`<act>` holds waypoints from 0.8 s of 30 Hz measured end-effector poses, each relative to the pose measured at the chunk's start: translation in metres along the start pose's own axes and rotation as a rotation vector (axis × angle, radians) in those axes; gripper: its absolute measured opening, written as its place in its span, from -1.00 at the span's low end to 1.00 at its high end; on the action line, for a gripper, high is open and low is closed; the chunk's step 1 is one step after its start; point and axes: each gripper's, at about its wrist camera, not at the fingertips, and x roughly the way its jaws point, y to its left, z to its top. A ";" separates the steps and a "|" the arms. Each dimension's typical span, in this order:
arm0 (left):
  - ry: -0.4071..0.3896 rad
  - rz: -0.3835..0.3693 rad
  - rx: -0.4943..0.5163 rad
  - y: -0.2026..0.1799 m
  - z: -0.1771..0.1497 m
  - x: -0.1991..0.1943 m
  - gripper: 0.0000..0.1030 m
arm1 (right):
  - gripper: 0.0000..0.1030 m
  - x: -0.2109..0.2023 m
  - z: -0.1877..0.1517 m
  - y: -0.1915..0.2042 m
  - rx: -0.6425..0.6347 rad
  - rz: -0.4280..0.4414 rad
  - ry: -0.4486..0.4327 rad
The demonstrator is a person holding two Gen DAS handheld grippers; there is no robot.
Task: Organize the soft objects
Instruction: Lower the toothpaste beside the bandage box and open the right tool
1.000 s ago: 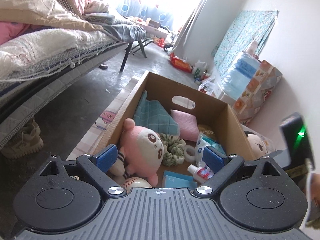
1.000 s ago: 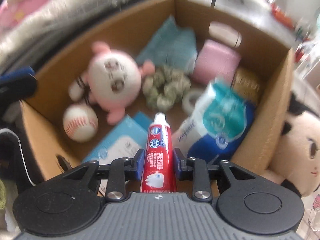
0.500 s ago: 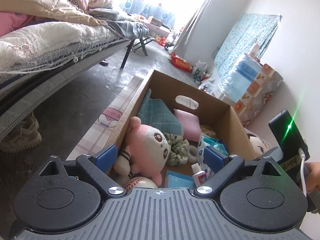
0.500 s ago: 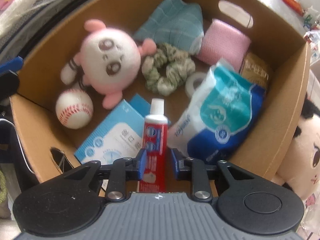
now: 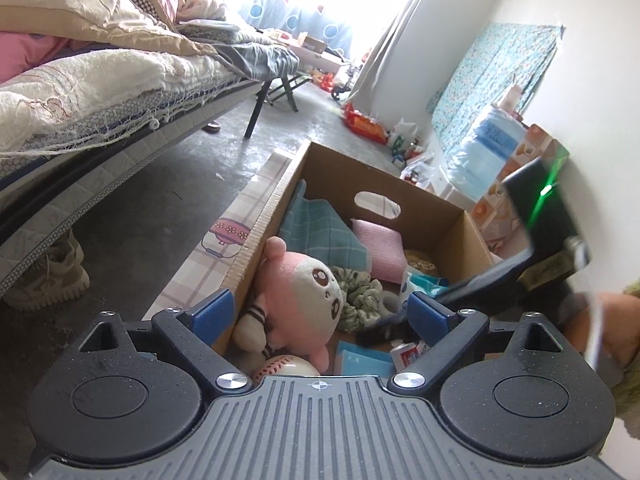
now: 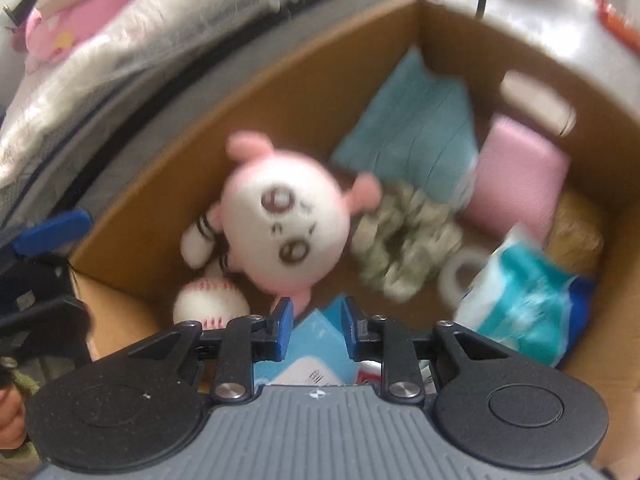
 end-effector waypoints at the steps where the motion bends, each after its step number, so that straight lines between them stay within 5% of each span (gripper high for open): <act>1: -0.001 0.002 0.002 0.000 0.001 0.000 0.82 | -0.45 0.005 -0.001 -0.002 -0.001 -0.028 0.023; 5: -0.003 0.004 0.008 -0.001 0.001 -0.001 0.82 | -0.65 0.004 -0.005 -0.015 0.022 -0.051 0.046; 10: 0.013 0.007 0.019 -0.005 0.000 0.002 0.82 | -0.65 -0.004 -0.010 -0.022 0.041 -0.068 0.043; 24: -0.012 0.037 -0.001 -0.001 0.003 -0.006 0.82 | -0.47 0.028 0.000 -0.033 0.184 -0.008 0.062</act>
